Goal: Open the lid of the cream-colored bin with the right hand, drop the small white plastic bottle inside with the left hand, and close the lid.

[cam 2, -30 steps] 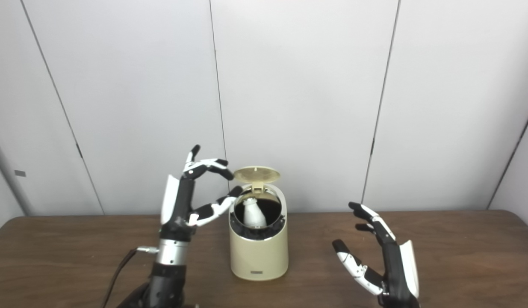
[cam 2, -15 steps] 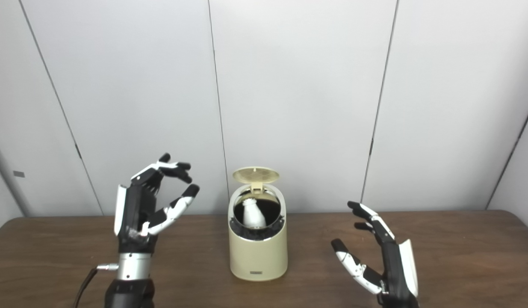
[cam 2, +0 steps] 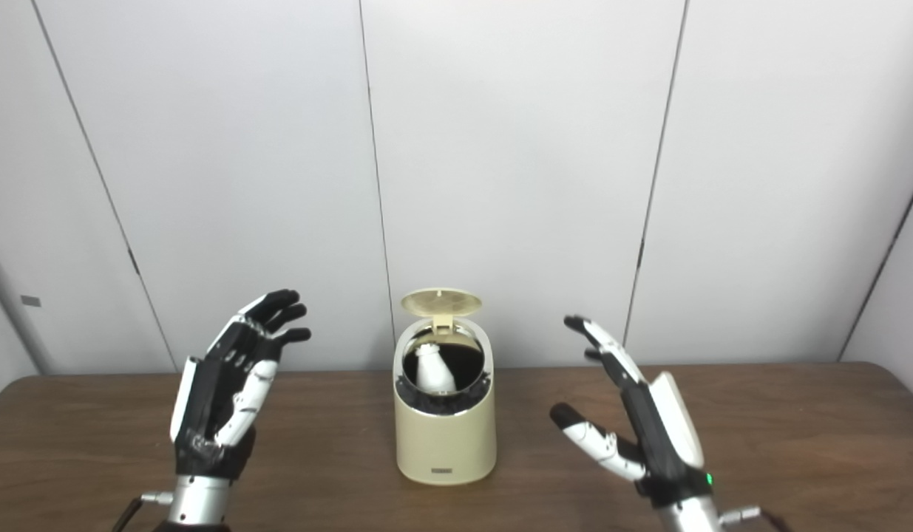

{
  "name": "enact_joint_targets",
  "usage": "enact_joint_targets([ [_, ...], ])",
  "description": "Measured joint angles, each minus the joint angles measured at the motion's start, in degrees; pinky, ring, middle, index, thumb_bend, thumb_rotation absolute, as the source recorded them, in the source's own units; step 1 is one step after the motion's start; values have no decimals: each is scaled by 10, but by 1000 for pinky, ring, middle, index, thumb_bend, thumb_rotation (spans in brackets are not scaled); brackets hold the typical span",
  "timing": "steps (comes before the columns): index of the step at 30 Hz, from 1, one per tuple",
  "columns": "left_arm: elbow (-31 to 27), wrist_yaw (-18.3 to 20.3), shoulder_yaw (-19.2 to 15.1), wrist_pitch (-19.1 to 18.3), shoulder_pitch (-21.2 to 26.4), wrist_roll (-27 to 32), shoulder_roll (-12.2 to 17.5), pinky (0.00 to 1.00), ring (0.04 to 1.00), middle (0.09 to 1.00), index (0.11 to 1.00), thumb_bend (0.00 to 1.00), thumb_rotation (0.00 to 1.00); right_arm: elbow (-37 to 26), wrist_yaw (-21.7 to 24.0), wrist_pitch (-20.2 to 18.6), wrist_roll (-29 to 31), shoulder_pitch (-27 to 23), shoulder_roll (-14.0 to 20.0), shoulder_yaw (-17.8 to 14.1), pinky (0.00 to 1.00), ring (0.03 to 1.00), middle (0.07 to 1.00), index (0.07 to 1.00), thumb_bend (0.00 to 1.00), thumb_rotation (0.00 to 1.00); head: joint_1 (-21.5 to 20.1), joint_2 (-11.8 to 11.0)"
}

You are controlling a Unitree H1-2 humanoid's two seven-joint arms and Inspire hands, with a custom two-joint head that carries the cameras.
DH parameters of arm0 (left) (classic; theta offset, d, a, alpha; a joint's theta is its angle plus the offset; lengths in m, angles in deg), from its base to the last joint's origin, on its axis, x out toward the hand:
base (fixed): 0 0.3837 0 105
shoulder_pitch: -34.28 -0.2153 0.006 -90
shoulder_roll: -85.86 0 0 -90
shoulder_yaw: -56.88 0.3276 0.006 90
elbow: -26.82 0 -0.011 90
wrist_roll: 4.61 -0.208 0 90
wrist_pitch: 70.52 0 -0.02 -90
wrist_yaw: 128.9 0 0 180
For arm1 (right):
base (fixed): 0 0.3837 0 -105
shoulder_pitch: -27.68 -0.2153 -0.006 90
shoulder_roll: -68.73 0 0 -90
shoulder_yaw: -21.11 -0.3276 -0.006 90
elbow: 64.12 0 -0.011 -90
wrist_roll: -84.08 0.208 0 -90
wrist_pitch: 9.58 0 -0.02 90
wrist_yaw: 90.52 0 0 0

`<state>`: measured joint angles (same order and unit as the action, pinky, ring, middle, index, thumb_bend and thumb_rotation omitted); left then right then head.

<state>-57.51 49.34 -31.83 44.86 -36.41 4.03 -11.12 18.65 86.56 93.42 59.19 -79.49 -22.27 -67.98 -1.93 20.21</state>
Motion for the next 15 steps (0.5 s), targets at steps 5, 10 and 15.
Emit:
enact_joint_targets([
  [5, 1, 4, -12, -6, -17, -18, -8, 801, 848, 863, 836, 330, 778, -72, 82, -83, -54, -58, 28, 34, 901, 958, 910, 902, 784, 1000, -3, -1],
  [10, 1, 3, -24, -9, -18, -25, -19, 794, 842, 853, 828, 347, 782, -133, 203, -181, -128, -134, 50, 81, 980, 1000, 965, 957, 992, 1000, -3, -2],
  [15, 2, 2, -33, -11, -17, -41, -27, 800, 840, 848, 822, 348, 806, -145, 285, -235, -180, -206, 54, 113, 999, 1000, 987, 965, 1000, 1000, -1, -2],
])
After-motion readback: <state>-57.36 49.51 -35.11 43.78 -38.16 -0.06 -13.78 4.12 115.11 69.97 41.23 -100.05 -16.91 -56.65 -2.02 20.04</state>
